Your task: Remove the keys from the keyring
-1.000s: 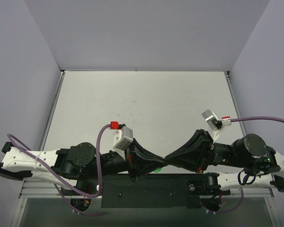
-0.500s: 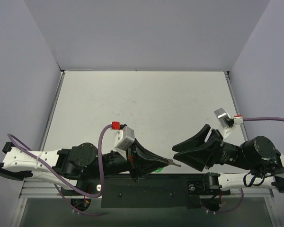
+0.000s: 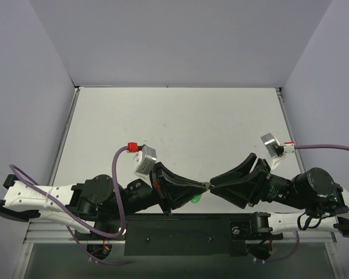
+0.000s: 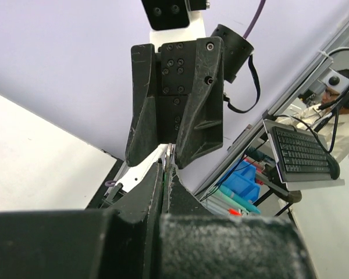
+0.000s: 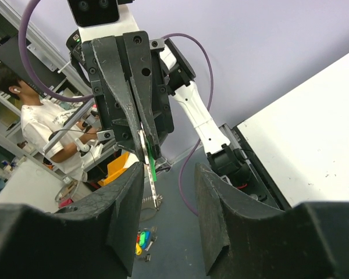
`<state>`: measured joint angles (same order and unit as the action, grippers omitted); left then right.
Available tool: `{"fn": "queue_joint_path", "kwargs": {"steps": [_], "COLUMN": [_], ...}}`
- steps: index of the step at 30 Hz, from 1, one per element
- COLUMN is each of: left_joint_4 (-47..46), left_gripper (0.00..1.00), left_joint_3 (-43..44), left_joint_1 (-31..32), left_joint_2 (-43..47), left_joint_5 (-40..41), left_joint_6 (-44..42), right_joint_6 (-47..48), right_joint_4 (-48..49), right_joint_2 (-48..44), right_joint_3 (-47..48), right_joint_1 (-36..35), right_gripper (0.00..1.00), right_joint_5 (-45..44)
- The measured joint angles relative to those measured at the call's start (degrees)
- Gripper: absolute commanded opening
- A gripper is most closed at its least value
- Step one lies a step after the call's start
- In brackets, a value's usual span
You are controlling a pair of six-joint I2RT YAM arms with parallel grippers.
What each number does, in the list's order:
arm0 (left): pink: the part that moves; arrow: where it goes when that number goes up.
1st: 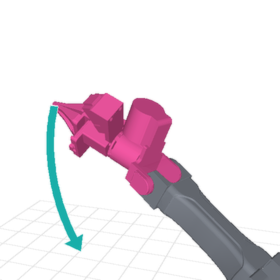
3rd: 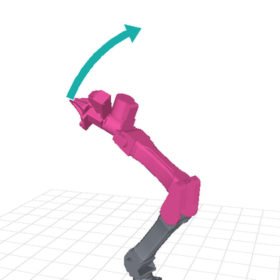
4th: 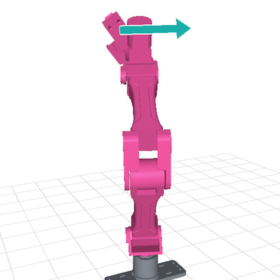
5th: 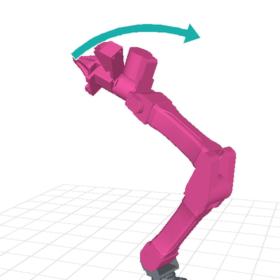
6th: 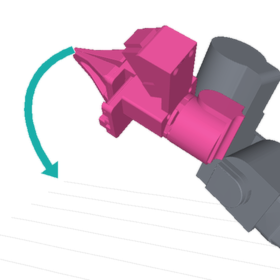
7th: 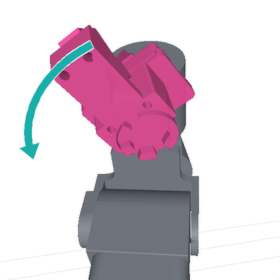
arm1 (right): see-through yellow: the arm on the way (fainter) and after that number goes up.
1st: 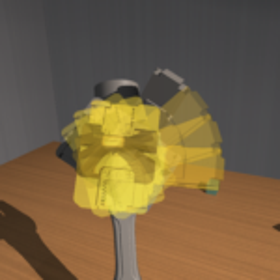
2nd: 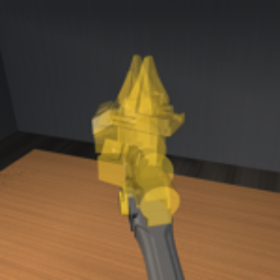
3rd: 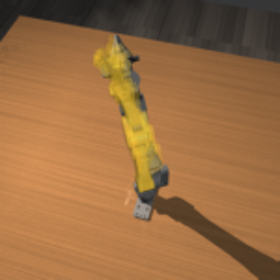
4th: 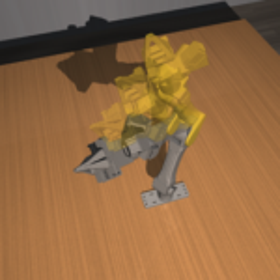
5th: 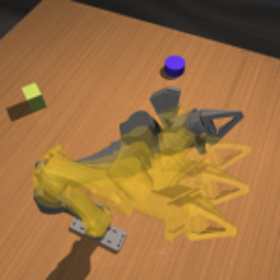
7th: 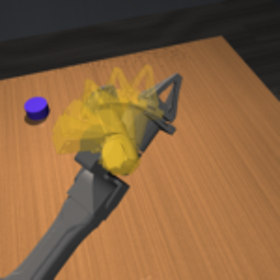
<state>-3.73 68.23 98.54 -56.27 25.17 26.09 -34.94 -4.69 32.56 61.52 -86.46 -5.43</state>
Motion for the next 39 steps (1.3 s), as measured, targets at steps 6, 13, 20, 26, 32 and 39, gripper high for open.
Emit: {"fn": "queue_joint_path", "kwargs": {"steps": [6,13,20,26,32,39], "left_joint_4": [-1.3,-1.8,-2.6,-3.1,-3.5,-3.4], "left_gripper": [0.0,0.0,0.0,0.0,0.0,0.0], "left_joint_3": [-1.2,-1.3,-2.2,-2.4,-2.9,-3.4], "left_joint_1": [0.0,0.0,0.0,0.0,0.0,0.0], "left_joint_2": [0.0,0.0,0.0,0.1,0.3,0.4], "left_joint_5": [2.0,3.0,3.4,3.6,3.6,3.6], "left_joint_6": [1.5,2.2,2.4,3.2,3.4,3.5], "right_joint_6": [0.0,0.3,0.3,0.4,0.5,0.5], "right_joint_4": [0.0,0.2,0.3,0.2,0.2,0.2], "right_joint_2": [0.7,0.7,1.4,1.5,1.5,1.3], "right_joint_3": [0.0,0.0,0.0,0.1,0.1,0.1], "right_joint_1": [0.0,0.0,0.0,0.0,0.0,0.0], "right_gripper": [0.33,0.16,0.21,0.2,0.19,0.19], "right_joint_5": [0.0,-0.2,-0.2,-0.2,-0.2,-0.6]}}
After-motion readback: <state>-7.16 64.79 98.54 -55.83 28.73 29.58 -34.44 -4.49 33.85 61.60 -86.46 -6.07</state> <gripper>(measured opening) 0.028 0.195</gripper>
